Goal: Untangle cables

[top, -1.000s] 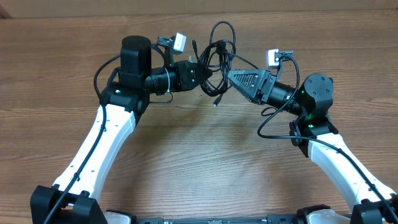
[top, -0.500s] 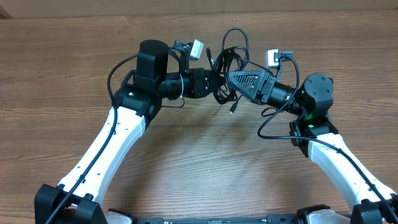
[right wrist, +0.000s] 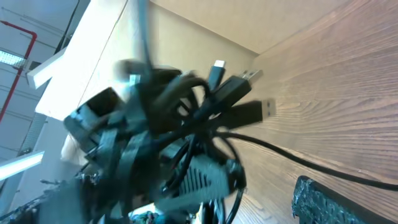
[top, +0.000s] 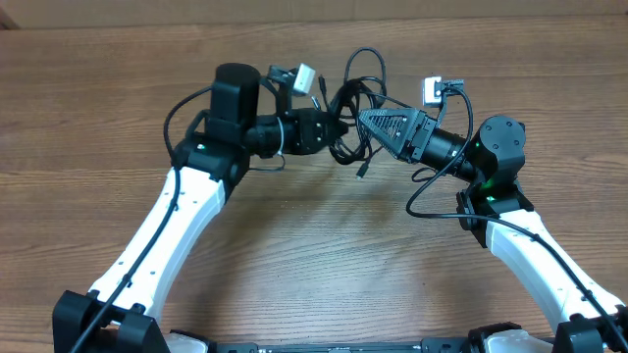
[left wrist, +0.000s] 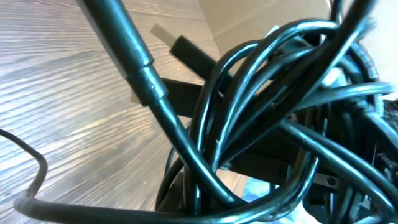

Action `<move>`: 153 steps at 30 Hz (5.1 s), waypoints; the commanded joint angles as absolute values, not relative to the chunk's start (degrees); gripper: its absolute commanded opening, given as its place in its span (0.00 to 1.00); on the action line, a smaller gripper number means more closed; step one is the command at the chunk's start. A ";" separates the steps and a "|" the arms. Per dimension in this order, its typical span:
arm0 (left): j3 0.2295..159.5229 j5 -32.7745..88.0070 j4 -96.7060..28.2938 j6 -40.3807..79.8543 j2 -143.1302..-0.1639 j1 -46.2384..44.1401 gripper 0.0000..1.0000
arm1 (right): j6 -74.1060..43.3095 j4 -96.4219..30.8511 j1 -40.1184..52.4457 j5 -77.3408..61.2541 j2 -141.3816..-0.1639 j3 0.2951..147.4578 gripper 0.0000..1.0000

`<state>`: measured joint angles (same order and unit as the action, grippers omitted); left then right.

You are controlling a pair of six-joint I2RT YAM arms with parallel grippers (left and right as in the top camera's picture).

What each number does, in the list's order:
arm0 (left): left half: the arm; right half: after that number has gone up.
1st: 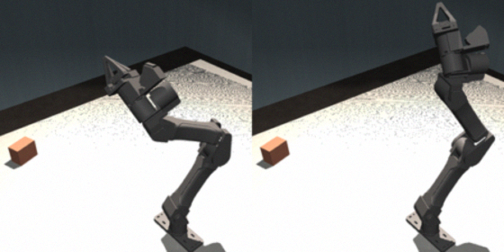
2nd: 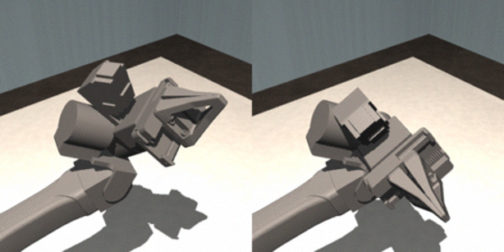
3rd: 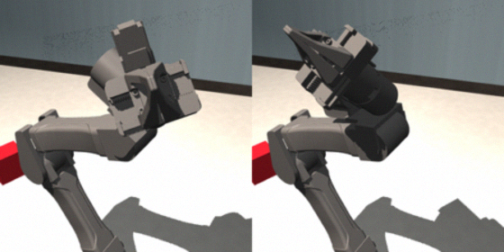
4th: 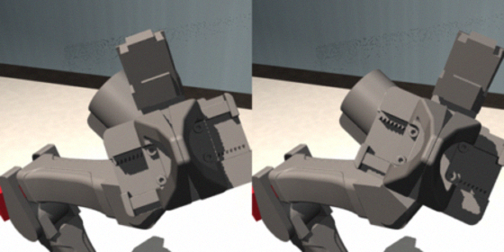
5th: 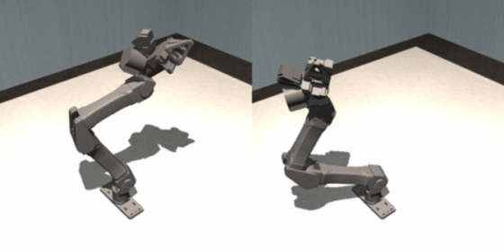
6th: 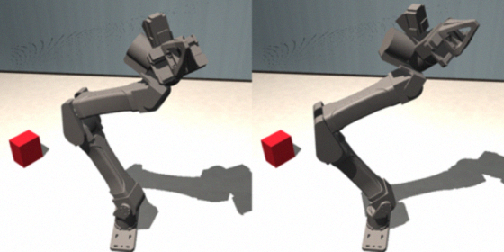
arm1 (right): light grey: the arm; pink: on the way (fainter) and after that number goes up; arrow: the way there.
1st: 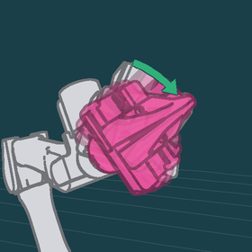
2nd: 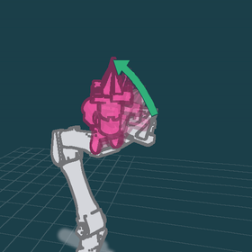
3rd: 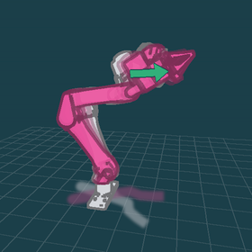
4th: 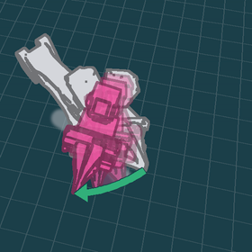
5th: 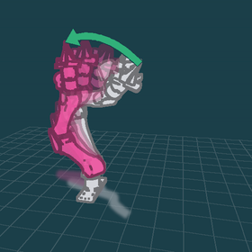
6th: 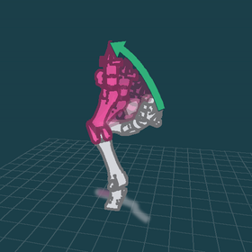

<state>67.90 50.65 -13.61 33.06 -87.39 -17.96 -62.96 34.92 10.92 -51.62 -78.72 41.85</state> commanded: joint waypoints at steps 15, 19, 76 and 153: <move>68.62 63.68 -13.08 35.05 -86.89 -6.85 0.04 | -58.65 26.24 11.20 -46.87 -78.56 42.41 1.00; 68.62 67.18 -12.32 35.42 -86.89 -6.81 0.04 | -56.84 22.13 11.25 -43.70 -78.56 42.41 1.00; 68.62 52.51 -15.25 32.69 -86.89 -18.04 0.04 | -58.46 31.24 14.61 -41.78 -78.56 42.41 0.99; 68.62 50.37 -19.44 28.27 -86.89 -19.90 0.04 | -58.02 28.77 14.61 -38.37 -78.56 42.41 0.16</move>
<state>67.90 49.23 -19.55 29.80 -87.39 -19.16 -58.24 28.42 14.39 -39.38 -78.72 41.78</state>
